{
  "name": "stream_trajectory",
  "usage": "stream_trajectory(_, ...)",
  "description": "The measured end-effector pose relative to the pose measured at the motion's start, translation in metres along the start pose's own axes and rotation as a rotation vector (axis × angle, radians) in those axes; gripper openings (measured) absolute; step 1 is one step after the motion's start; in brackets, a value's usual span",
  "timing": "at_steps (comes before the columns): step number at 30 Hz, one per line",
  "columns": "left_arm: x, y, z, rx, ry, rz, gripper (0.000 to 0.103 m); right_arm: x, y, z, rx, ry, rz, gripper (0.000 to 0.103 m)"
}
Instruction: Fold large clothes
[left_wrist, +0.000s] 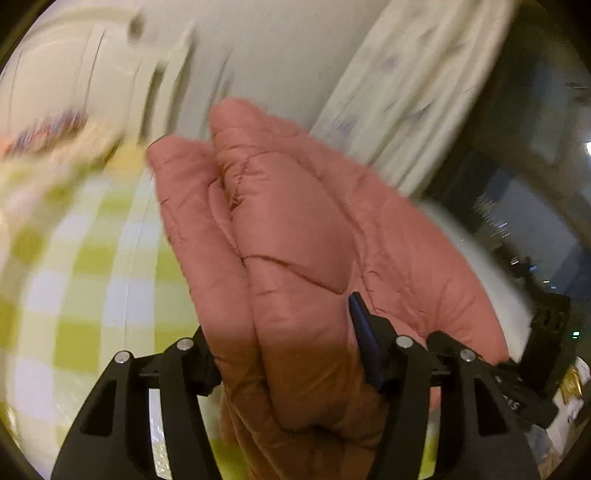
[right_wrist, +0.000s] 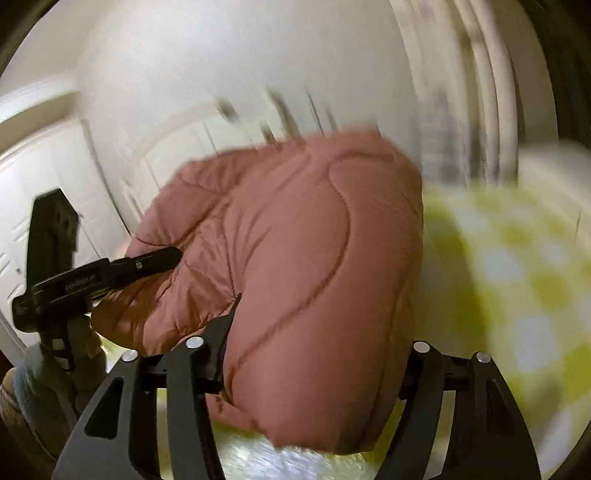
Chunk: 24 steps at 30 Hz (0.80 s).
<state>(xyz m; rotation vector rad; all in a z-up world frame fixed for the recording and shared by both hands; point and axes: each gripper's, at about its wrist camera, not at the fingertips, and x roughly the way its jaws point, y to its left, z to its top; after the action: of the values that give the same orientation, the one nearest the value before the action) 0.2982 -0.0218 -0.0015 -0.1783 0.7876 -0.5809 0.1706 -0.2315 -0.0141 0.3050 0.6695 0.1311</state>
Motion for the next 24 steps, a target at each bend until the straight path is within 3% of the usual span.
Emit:
stream_trajectory(1, 0.022, 0.009, -0.011, -0.018, 0.056, 0.042, 0.067, 0.013, -0.007, -0.008, 0.024, 0.055, -0.036, 0.077)
stream_trajectory(3, 0.025, 0.021, -0.024, -0.064, 0.022, -0.014, 0.072, 0.017, -0.017, -0.015, 0.086, 0.071, -0.013, 0.079)
stream_trajectory(5, 0.022, 0.025, -0.026, -0.093, 0.027, -0.039, 0.077, 0.003, -0.017, -0.013, 0.089, 0.061, -0.018, 0.087)
stream_trajectory(7, 0.018, 0.023, -0.022, -0.079, 0.044, -0.024, 0.080, -0.015, -0.014, -0.009, 0.066, 0.008, -0.074, 0.088)
stream_trajectory(9, 0.016, 0.019, -0.018, -0.062, 0.053, -0.013, 0.080, -0.042, -0.021, -0.003, 0.101, -0.115, -0.146, 0.089)
stream_trajectory(11, 0.015, 0.016, -0.017, -0.059, 0.052, -0.011, 0.081, -0.064, -0.010, 0.003, 0.097, -0.230, -0.139, 0.089)
stream_trajectory(12, 0.012, 0.019, -0.022, -0.057, 0.050, -0.008, 0.082, -0.065, -0.002, 0.006, 0.068, -0.240, -0.129, 0.089)
stream_trajectory(15, 0.008, 0.022, -0.034, -0.081, 0.039, -0.017, 0.085, -0.042, 0.047, 0.015, -0.166, -0.160, -0.176, 0.089)
stream_trajectory(18, -0.003, 0.033, -0.038, -0.123, 0.029, -0.026, 0.086, 0.016, 0.073, -0.005, -0.356, 0.058, -0.213, 0.096)
stream_trajectory(20, -0.024, 0.038, -0.030, -0.146, -0.033, 0.033, 0.085, 0.031, 0.082, -0.023, -0.444, 0.056, -0.280, 0.097)
stream_trajectory(24, -0.065, 0.024, 0.007, -0.122, -0.183, 0.061, 0.085, 0.030, 0.079, -0.024, -0.414, 0.055, -0.260, 0.097)
